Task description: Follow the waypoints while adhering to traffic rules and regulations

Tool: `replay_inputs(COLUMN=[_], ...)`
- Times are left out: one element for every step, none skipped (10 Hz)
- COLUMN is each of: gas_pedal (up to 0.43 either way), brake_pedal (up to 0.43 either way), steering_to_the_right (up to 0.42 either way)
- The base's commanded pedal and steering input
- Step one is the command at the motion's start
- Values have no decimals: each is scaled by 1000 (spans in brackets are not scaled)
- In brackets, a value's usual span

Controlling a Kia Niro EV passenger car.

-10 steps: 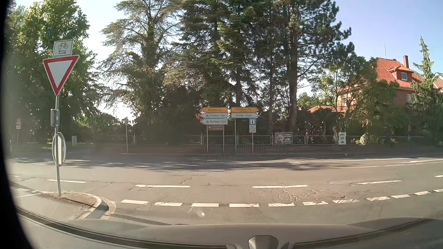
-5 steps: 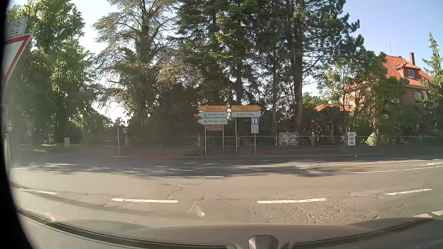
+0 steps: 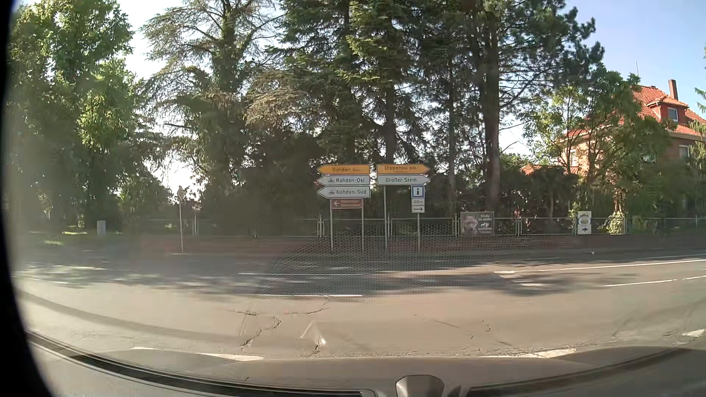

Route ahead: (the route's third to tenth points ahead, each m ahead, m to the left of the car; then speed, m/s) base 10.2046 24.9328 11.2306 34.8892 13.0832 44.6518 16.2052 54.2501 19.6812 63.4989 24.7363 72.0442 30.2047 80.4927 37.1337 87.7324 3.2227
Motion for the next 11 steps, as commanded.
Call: replay_inputs(gas_pedal=[110,130,138,138,138,138,150,157,157,157,157], brake_pedal=[6,6,6,6,6,6,6,6,6,6,6], steering_to_the_right=[-108,-133,-155,-172,-189,-210,-230,-257,-288,-308,-330])
